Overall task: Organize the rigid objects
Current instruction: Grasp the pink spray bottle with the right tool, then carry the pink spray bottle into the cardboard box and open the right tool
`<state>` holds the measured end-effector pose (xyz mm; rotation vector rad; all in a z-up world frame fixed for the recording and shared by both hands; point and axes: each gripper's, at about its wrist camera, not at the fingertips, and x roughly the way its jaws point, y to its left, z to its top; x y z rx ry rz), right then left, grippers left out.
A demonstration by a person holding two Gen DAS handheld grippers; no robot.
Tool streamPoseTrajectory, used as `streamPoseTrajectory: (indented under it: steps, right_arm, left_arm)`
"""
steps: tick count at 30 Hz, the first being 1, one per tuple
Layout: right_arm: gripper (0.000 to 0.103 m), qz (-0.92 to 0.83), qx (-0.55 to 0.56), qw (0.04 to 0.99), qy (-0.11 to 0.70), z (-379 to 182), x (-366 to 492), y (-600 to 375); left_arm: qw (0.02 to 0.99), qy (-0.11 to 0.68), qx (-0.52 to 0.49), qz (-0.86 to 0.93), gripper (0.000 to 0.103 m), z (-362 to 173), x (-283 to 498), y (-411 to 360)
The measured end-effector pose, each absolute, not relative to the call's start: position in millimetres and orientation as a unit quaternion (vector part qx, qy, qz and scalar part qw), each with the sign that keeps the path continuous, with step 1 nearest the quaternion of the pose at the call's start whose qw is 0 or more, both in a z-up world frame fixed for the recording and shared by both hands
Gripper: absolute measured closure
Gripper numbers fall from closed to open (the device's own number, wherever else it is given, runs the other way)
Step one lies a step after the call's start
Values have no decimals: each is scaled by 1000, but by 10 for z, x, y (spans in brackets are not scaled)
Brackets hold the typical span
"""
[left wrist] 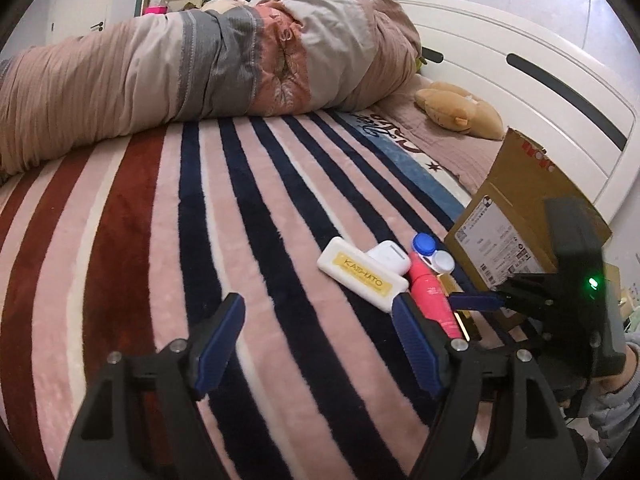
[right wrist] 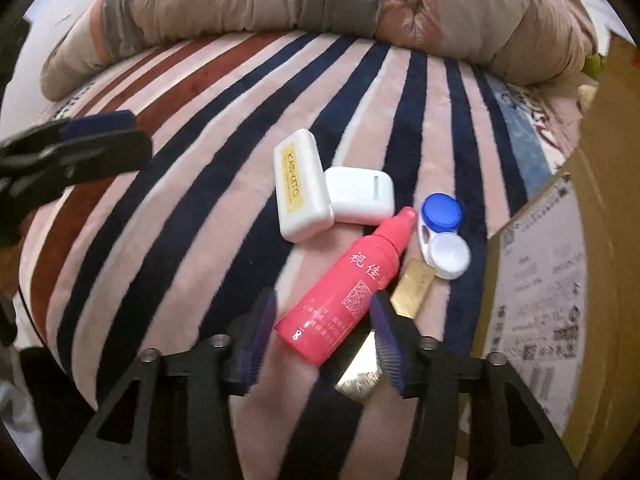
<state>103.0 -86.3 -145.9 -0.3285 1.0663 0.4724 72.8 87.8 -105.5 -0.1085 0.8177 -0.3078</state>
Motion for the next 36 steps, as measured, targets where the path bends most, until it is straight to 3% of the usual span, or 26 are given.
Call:
streamPoseTrajectory:
  steps: [4, 7, 9, 14, 17, 19, 21, 23, 26, 36]
  right_arm:
    - [43, 216, -127, 814, 525, -1526, 1170, -807]
    - [45, 211, -115, 813, 530, -1600, 1282, -789]
    - [58, 201, -120, 818, 525, -1595, 1259, -794]
    - [69, 227, -128, 803, 535, -1543, 1084, -851]
    - [70, 251, -140, 782, 554, -1540, 949, -865]
    - [67, 254, -135, 779, 557, -1528, 959, -866]
    - [44, 251, -113, 783, 558, -1535, 1046, -872]
    - [42, 250, -88, 786, 558, -1557, 1156, -872]
    - [73, 232, -107, 793, 553, -1631, 1226, -825]
    - [76, 281, -122, 841, 446, -979, 730, -855]
  left_arm:
    - [904, 395, -58, -153, 28, -1047, 726, 868]
    - [903, 397, -64, -153, 28, -1059, 732, 893]
    - [901, 399, -70, -153, 28, -1072, 734, 917]
    - [901, 402, -77, -145, 28, -1079, 753, 956]
    - [901, 402, -75, -145, 28, -1074, 752, 946]
    - [901, 402, -76, -146, 28, -1077, 753, 944]
    - [900, 402, -77, -147, 28, -1081, 747, 940]
    - [897, 401, -87, -161, 28, -1085, 741, 952]
    - [891, 399, -103, -189, 28, -1086, 743, 961]
    - [868, 365, -132, -308, 28, -680, 626, 643]
